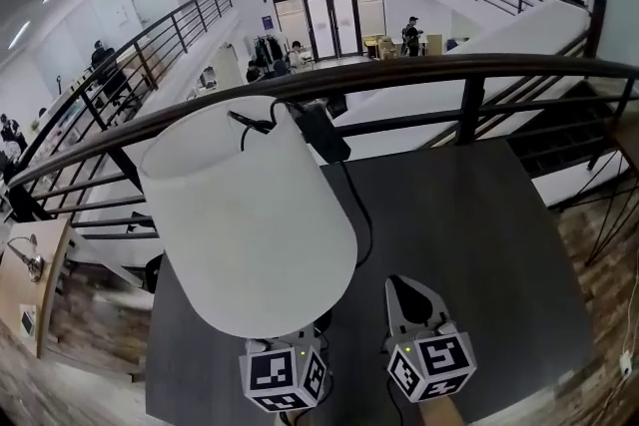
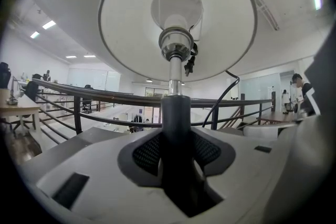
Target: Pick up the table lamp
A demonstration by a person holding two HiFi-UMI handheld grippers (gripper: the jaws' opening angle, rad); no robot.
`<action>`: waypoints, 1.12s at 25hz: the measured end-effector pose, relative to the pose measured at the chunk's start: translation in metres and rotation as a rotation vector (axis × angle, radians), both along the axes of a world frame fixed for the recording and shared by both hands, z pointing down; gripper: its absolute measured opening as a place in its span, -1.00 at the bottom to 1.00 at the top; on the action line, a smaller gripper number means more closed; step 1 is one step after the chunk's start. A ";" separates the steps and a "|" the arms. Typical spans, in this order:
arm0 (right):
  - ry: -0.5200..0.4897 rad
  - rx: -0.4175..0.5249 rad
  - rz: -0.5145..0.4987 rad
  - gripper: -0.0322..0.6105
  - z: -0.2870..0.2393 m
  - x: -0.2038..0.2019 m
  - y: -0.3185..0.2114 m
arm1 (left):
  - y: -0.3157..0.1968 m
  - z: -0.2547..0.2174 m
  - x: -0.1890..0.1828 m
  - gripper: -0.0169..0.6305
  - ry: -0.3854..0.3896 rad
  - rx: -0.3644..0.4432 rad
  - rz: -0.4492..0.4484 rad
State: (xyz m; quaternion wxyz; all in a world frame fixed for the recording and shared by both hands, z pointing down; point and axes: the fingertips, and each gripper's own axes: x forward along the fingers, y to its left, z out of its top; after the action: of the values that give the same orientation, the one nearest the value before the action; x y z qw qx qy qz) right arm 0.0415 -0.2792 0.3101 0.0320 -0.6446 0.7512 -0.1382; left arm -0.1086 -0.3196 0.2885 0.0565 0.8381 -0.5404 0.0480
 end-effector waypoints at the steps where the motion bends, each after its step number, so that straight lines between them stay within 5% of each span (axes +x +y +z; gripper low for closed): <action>1: -0.005 0.000 0.006 -0.93 -0.001 0.005 0.000 | 0.001 -0.002 0.003 -0.39 0.001 0.000 0.001; 28: 0.019 0.018 -0.047 -0.92 -0.024 -0.006 -0.013 | 0.002 -0.023 -0.007 -0.39 0.032 0.007 -0.041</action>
State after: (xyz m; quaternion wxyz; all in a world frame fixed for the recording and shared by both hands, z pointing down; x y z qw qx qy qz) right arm 0.0356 -0.2924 0.2860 0.0272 -0.6278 0.7677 -0.1259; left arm -0.1158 -0.3180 0.2651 0.0632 0.8276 -0.5569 0.0314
